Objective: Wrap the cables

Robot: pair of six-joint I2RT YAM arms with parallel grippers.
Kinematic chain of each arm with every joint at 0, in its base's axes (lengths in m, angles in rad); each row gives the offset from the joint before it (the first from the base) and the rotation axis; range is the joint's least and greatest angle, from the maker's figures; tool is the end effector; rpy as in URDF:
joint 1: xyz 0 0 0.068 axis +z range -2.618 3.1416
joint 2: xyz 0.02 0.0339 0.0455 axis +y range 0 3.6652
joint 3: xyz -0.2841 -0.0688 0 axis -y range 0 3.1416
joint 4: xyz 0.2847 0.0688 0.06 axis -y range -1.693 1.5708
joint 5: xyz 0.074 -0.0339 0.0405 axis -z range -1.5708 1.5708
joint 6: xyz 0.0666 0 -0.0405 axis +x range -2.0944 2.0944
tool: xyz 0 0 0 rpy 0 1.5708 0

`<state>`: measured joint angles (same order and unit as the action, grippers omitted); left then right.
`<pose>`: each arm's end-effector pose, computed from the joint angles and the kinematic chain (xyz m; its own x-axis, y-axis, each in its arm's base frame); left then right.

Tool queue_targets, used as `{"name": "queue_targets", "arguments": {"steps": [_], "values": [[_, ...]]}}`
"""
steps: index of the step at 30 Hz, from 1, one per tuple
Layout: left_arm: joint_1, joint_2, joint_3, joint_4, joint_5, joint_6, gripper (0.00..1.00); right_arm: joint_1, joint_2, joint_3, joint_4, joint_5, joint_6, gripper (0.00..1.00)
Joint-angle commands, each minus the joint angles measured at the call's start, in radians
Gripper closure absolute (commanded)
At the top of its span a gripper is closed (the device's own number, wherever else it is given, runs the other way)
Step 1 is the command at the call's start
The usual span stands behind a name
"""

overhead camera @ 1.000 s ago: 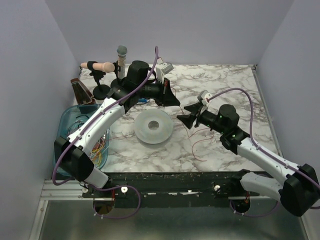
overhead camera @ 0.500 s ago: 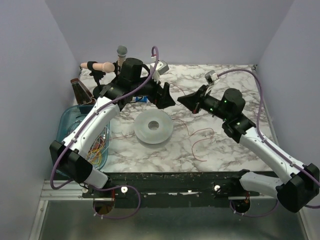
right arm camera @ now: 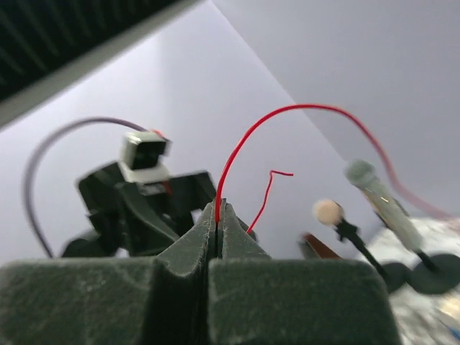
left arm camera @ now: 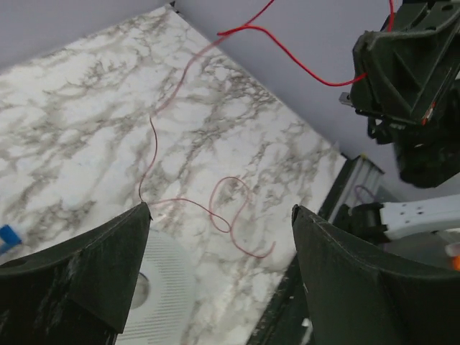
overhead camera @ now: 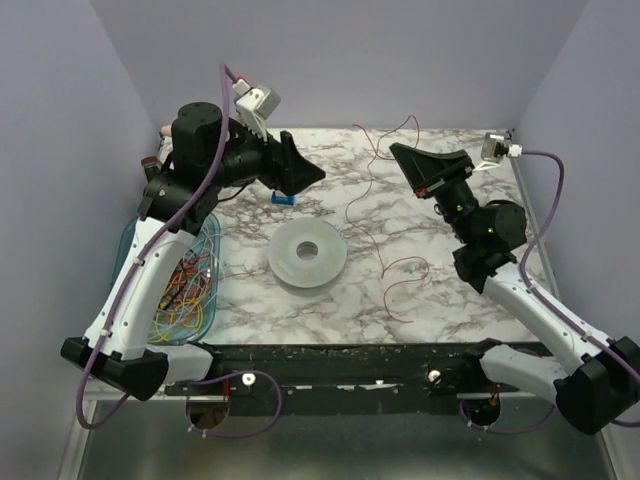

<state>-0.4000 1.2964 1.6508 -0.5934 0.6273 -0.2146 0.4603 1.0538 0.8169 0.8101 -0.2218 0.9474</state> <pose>0.2735 -0.1581 0.5118 -0.3920 -0.0214 -0.9197 0.7748 0.5312 -0.3427 0.2508 0.1407 0.4273 -0.2026 0.7836 -0.5874 -0.7441 0.2667 0.6125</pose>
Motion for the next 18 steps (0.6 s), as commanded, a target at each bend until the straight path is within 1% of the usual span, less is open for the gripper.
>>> {"name": "queue_targets", "arguments": {"steps": [1, 2, 5, 8, 11, 14, 18], "values": [[0.006, -0.008, -0.043, 0.102, 0.005, -0.509, 0.12, 0.130, 0.075, 0.030, 0.379, 0.243, 0.024, 0.99], [0.006, -0.006, -0.031, 0.112, 0.002, -0.547, 0.12, 0.158, 0.093, 0.042, 0.414, 0.263, -0.008, 0.99], [0.018, 0.003, 0.023, 0.119, 0.002, -0.612, 0.09, 0.215, 0.152, 0.064, 0.494, 0.297, -0.018, 0.99], [0.033, 0.003, 0.067, 0.121, 0.015, -0.640, 0.08, 0.247, 0.189, 0.080, 0.517, 0.334, -0.048, 0.99], [0.038, 0.003, 0.064, 0.139, 0.031, -0.663, 0.07, 0.265, 0.225, 0.103, 0.520, 0.334, -0.055, 0.99], [0.046, 0.007, 0.026, 0.200, 0.066, -0.710, 0.11, 0.278, 0.256, 0.114, 0.528, 0.331, -0.036, 0.99], [0.047, 0.026, 0.007, 0.253, 0.057, -0.730, 0.16, 0.294, 0.278, 0.126, 0.509, 0.322, -0.038, 0.99]]}}
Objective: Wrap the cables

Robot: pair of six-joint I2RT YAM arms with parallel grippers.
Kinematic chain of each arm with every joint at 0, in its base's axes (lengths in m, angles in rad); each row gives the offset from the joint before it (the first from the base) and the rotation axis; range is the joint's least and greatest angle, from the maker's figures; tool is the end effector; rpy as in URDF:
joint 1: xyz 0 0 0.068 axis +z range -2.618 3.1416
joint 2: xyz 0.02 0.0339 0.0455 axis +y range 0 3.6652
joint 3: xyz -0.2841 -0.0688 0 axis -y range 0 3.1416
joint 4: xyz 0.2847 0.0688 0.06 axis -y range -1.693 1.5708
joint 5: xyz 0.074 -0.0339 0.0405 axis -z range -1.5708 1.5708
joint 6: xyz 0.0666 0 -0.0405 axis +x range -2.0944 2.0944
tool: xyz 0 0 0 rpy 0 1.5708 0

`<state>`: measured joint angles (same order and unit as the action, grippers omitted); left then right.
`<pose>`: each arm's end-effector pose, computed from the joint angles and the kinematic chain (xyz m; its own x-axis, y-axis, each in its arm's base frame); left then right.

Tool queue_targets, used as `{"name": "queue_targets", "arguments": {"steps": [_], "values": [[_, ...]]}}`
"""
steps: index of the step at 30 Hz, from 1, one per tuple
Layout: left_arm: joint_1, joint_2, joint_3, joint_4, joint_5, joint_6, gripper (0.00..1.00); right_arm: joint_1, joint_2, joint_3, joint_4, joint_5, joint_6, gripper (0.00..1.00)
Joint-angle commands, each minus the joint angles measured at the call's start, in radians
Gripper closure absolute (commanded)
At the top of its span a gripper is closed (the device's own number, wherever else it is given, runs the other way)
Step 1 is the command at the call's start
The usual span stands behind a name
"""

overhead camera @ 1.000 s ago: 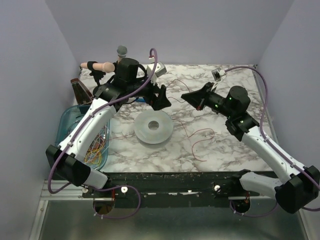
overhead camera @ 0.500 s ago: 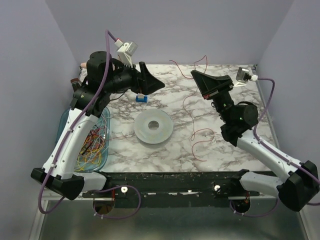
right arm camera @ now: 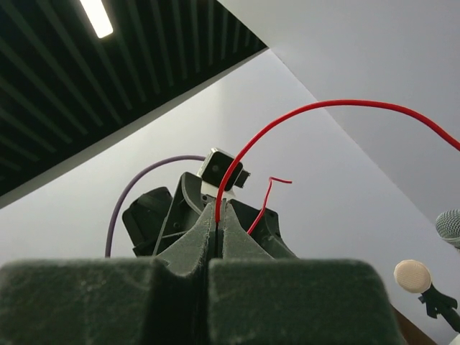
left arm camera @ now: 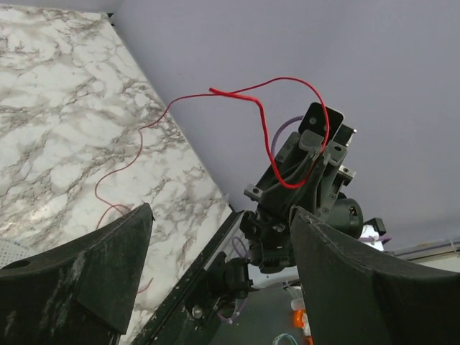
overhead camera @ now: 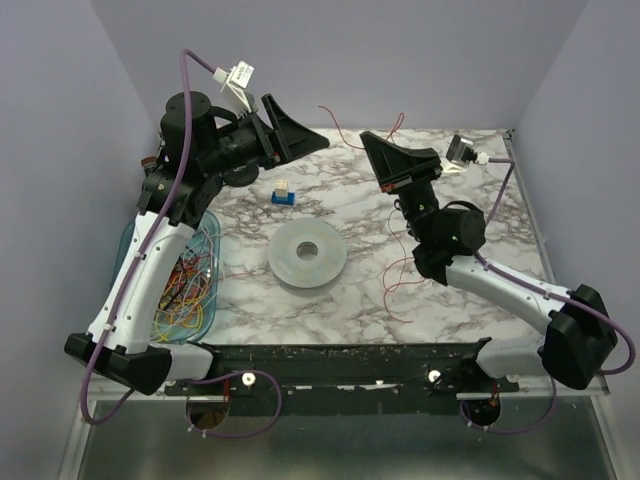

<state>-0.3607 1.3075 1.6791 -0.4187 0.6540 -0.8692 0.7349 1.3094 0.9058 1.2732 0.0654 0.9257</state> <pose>0.2816 -0.1495 0.5411 -0.6767 -0.3927 -0.6228 0.5141 0.3536 -0.7815 0.2422 0.2131 0.4386 -0.1688 0.9222 -0.3480 -0.8364 0.0528 0.5455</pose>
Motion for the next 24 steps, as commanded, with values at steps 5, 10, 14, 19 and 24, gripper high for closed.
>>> {"name": "queue_targets", "arguments": {"steps": [5, 10, 14, 19, 24], "values": [[0.019, 0.038, 0.001, 0.104, 0.026, -0.079, 0.24, 0.044, 0.047, 0.050, 0.023, 0.010, -0.002, 0.99], [0.025, 0.042, -0.001, 0.115, 0.032, -0.080, 0.34, 0.054, 0.071, 0.058, -0.006, 0.005, 0.012, 0.99], [0.029, 0.038, -0.006, 0.130, 0.038, -0.093, 0.41, 0.055, 0.099, 0.062, -0.004, -0.001, 0.030, 0.99], [0.034, 0.023, -0.024, 0.156, 0.076, -0.109, 0.39, 0.057, 0.111, 0.047, 0.014, 0.060, 0.029, 0.99], [0.035, 0.018, -0.064, 0.182, 0.076, -0.129, 0.55, 0.058, 0.111, 0.077, 0.005, 0.022, 0.008, 0.99]]}}
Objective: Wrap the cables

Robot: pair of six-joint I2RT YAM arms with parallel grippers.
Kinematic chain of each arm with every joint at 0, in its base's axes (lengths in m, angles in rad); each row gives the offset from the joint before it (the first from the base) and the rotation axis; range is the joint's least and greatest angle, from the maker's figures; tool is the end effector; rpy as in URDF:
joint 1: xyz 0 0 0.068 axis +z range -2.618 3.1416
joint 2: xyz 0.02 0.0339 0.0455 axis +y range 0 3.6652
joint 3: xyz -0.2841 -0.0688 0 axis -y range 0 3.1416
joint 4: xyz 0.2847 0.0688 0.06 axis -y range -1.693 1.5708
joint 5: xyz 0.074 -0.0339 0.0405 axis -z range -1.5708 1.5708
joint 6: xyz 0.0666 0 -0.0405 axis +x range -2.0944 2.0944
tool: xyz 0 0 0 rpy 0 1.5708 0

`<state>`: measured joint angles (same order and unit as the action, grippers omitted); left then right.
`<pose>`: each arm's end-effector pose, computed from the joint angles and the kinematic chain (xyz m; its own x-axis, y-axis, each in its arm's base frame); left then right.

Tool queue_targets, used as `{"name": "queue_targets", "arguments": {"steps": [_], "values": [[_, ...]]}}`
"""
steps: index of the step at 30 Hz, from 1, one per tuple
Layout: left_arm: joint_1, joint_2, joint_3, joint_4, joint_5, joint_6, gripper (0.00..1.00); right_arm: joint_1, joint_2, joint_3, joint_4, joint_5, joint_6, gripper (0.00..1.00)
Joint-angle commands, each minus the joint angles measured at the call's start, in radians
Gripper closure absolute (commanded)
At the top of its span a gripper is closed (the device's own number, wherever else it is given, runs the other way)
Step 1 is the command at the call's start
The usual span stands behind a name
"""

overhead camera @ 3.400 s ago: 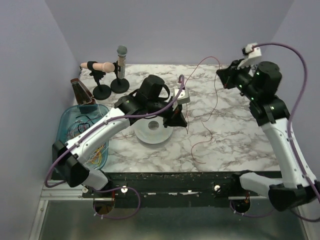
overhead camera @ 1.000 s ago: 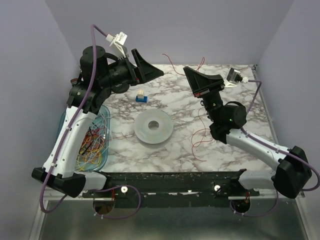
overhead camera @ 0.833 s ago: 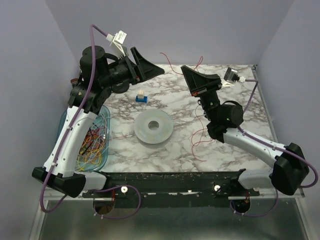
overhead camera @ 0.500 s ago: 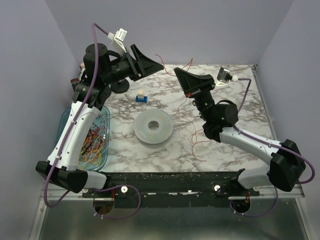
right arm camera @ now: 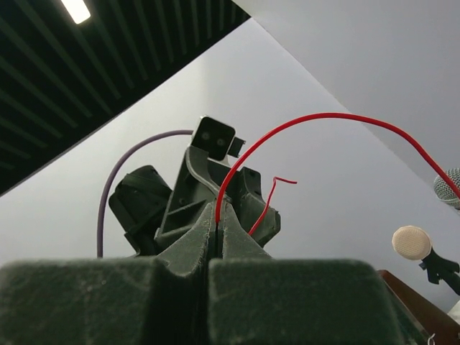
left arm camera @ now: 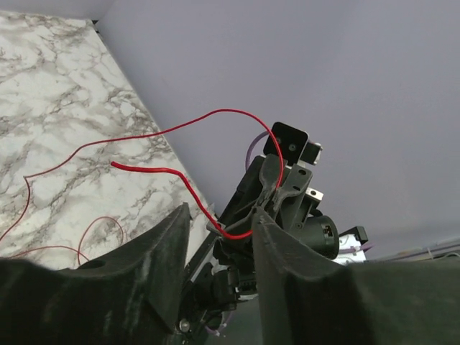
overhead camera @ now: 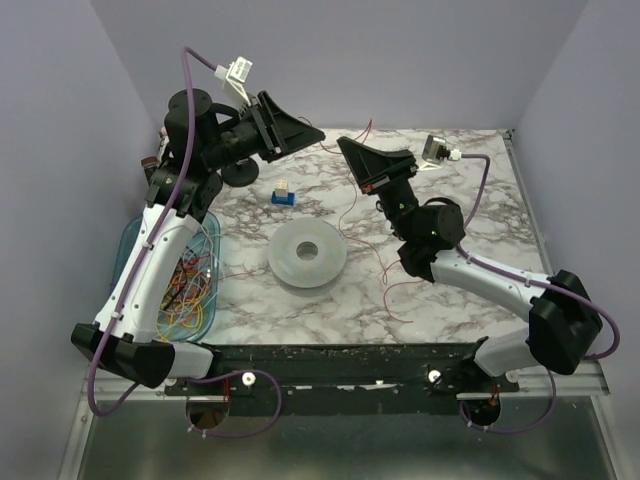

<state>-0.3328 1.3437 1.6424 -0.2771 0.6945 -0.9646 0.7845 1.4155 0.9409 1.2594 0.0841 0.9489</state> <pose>0.3033 -0.1499 0.5341 -0.6917 -0.4290 -0.5810 0.5043 0.2889 -0.8138 0.2559 0.2476 0.4166 -0.2466 0.8982 -0.3639 -0.7921 0.0295 0.6096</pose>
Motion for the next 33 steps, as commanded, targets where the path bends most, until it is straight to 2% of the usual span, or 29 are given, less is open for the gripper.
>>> {"name": "queue_targets", "arguments": {"steps": [1, 12, 13, 15, 17, 21, 22, 23, 24, 26, 29, 33], "values": [[0.009, -0.014, -0.032, 0.045, 0.039, -0.042, 0.57, 0.009, 0.010, 0.048, 0.012, -0.006, -0.003, 0.99], [0.025, 0.002, -0.041, 0.094, 0.030, -0.055, 0.60, 0.009, 0.037, 0.029, 0.006, -0.049, 0.077, 0.99], [0.026, 0.002, -0.044, 0.101, 0.033, -0.059, 0.64, 0.009, 0.042, 0.027, 0.008, -0.052, 0.077, 0.99], [0.026, 0.002, -0.059, 0.116, 0.042, -0.069, 0.79, 0.010, 0.048, 0.027, 0.018, -0.052, 0.083, 0.99], [0.026, -0.005, -0.084, 0.133, 0.056, -0.086, 1.00, 0.010, 0.050, 0.027, 0.025, -0.049, 0.083, 0.99], [0.032, -0.014, -0.098, 0.110, 0.037, -0.045, 1.00, 0.009, 0.033, 0.019, -0.049, -0.052, 0.071, 0.99], [0.037, -0.017, -0.092, 0.086, 0.024, -0.019, 1.00, 0.009, 0.024, 0.018, -0.134, -0.066, 0.062, 0.81], [0.044, -0.020, -0.087, 0.055, 0.005, 0.025, 1.00, 0.010, 0.008, 0.021, -0.211, -0.078, 0.036, 0.59], [0.051, -0.026, -0.082, 0.029, -0.022, 0.073, 1.00, 0.009, -0.007, 0.025, -0.315, -0.116, 0.002, 0.45], [0.061, -0.046, -0.072, -0.040, -0.074, 0.224, 1.00, 0.009, -0.052, 0.024, -0.527, -0.144, -0.082, 0.27], [0.066, -0.070, -0.014, -0.202, -0.098, 0.531, 1.00, 0.009, -0.128, -0.017, -0.782, -0.156, -0.218, 0.16], [0.071, -0.113, 0.156, -0.614, -0.090, 0.933, 1.00, 0.009, -0.265, -0.039, -1.050, -0.223, -0.445, 0.11]]}}
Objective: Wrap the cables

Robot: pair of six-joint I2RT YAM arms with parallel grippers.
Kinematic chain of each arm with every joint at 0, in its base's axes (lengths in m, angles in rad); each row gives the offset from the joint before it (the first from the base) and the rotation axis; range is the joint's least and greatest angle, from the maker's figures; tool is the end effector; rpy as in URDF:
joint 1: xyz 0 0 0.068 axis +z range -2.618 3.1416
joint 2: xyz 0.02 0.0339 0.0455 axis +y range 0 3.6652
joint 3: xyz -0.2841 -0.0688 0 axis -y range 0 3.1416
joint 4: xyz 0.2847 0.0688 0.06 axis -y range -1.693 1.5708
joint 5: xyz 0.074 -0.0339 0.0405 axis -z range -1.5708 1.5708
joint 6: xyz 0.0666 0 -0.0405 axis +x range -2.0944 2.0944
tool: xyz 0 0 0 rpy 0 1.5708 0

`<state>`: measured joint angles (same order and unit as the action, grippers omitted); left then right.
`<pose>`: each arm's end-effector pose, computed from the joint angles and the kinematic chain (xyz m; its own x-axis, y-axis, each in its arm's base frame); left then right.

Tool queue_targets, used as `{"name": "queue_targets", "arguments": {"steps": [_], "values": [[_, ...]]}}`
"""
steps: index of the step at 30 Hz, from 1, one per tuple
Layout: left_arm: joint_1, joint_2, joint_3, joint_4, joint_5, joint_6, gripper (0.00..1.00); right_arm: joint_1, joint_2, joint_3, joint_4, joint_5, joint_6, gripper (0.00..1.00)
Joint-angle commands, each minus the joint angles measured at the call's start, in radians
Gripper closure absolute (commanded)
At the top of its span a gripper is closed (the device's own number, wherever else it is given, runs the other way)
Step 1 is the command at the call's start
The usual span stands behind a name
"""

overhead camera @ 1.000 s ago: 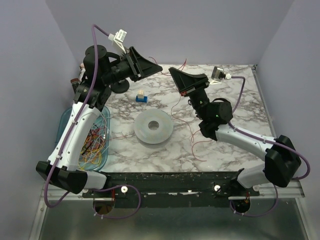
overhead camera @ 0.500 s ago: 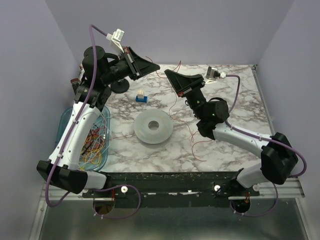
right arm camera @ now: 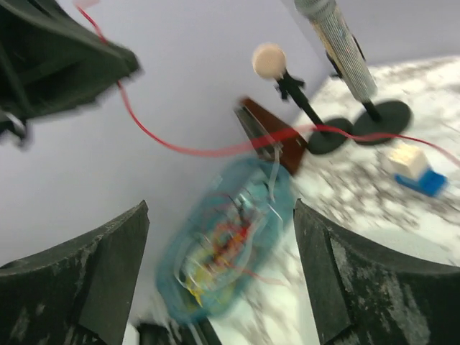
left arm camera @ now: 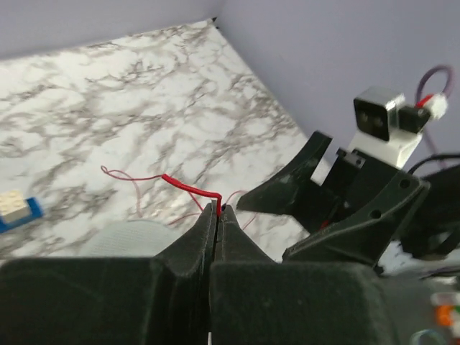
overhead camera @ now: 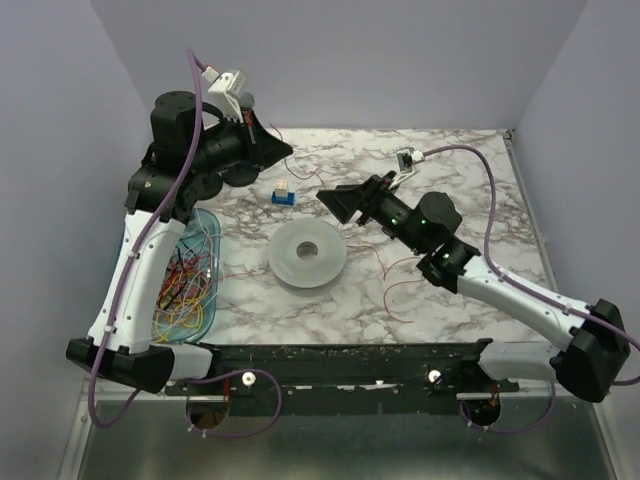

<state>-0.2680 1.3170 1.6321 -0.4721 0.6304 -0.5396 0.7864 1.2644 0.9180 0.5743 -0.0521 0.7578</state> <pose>0.3049 -0.1244 0.5138 -0.5277 -0.2855 -0.8000 0.5877 0.5573 -0.5865 0.2514 0.2568 0.3759 -0.3945 0.5763 -0.7157 -0.6491 0.3764 0.6610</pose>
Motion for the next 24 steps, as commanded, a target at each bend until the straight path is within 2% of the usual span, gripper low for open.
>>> {"name": "queue_targets", "arguments": {"steps": [1, 5, 6, 9, 16, 19, 24], "values": [[0.006, -0.099, 0.208, -0.513, -0.044, 0.608, 1.00, 0.007, -0.141, -0.016, -0.426, -0.115, -0.303, 0.08], [0.006, -0.134, 0.376, -0.891, -0.158, 0.858, 1.00, 0.007, -0.243, 0.014, -0.627, -0.366, -0.484, 0.05], [0.006, -0.150, 0.405, -0.946, -0.193, 0.891, 1.00, 0.007, -0.256, 0.036, -0.683, -0.376, -0.512, 0.05], [0.006, -0.211, 0.428, -1.023, -0.315, 0.903, 1.00, 0.002, -0.278, 0.053, -0.751, -0.237, -0.514, 0.00], [0.006, -0.314, 0.146, -0.811, -0.466, 0.837, 1.00, -0.045, -0.033, 0.084, -0.847, -0.172, -0.321, 0.05], [0.006, -0.314, 0.060, -0.703, -0.466, 0.820, 1.00, -0.059, 0.026, 0.015, -0.762, -0.198, -0.226, 0.04], [0.006, -0.279, 0.018, -0.596, -0.457, 0.796, 1.00, -0.081, 0.093, -0.083, -0.650, -0.241, -0.112, 0.06]]}}
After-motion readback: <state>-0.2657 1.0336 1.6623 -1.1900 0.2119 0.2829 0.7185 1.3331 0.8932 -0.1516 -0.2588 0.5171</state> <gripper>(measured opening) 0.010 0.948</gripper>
